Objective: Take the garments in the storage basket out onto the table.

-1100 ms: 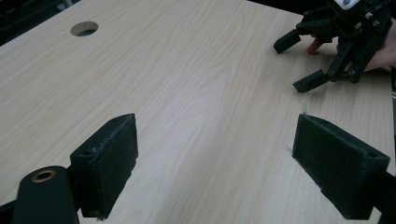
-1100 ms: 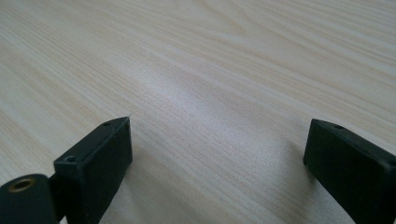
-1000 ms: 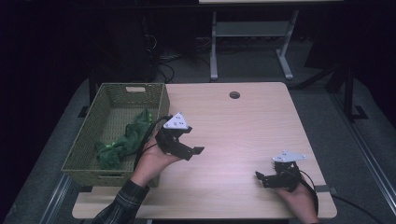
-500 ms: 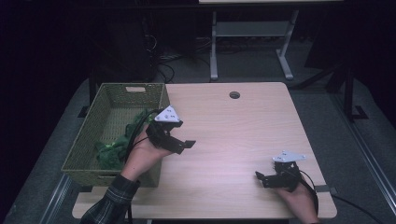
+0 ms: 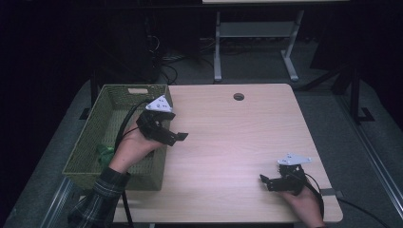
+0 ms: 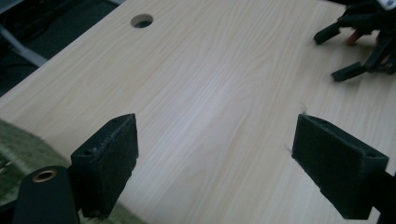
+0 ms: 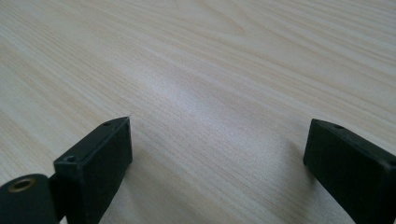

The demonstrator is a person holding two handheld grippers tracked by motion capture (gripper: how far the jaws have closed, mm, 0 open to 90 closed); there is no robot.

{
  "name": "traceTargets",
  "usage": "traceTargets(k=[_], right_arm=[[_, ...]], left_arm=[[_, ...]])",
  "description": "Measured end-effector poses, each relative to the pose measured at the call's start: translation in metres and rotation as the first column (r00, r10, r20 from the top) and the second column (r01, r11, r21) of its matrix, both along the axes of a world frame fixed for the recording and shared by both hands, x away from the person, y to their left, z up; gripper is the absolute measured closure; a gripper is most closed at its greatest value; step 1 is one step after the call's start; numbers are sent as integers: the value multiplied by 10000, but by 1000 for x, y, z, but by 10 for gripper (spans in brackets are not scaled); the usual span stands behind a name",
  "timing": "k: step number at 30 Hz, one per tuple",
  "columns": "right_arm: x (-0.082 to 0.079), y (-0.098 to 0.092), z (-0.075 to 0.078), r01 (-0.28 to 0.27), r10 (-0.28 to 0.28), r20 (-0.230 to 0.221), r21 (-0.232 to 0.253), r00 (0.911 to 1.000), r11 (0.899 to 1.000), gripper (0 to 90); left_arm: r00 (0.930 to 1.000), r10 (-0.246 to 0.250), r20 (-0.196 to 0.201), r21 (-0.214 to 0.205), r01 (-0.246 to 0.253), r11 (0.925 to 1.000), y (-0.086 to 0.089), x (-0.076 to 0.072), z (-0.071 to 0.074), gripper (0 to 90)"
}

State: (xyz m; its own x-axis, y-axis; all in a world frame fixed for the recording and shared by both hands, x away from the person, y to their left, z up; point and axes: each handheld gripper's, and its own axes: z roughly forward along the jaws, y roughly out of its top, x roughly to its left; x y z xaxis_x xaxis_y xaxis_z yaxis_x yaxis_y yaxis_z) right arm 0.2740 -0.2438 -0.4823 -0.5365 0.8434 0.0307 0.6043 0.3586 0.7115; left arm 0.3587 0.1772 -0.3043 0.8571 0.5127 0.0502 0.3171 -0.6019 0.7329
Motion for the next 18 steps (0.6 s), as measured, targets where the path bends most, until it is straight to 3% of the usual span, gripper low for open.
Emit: traceTargets(k=[1, 3, 4, 9, 12, 13, 15, 16, 18], right_arm=[[0, 0, 0, -1, 1, -1, -1, 10000, 10000, 73], [0, 0, 0, -1, 1, 0, -2, 10000, 10000, 73], [0, 0, 0, -2, 2, 2, -1, 10000, 10000, 73], [0, 0, 0, 6, -6, -6, 5, 10000, 10000, 73], [0, 0, 0, 1, -1, -3, 1, 10000, 10000, 73], [0, 0, 0, 4, -4, -8, 5, 10000, 10000, 73], [0, 0, 0, 1, -1, -1, 1, 10000, 10000, 73], [0, 0, 0, 2, -2, 0, 2, 10000, 10000, 73], [0, 0, 0, 0, 0, 3, 1, 10000, 10000, 73]], left_arm=[[10000, 26, -81, -283, -28, 9996, 5, 2, 2, 140], [9999, 41, -128, -158, -43, 9999, 6, 3, 4, 140], [9999, 92, -75, 219, -91, 9997, 10, 6, 9, 140], [9996, 272, 49, 195, -273, 9994, 19, 12, 26, 140], [9994, 321, 85, 396, -325, 9987, 23, 14, 31, 143], [9992, 390, 11, 280, -390, 9988, 27, 15, 31, 143], [9993, 374, -42, 444, -372, 9983, 29, 16, 30, 166], [9987, 489, -109, 823, -478, 9955, 33, 17, 26, 166], [9982, 593, -126, 1075, -576, 9925, 37, 18, 23, 166]])
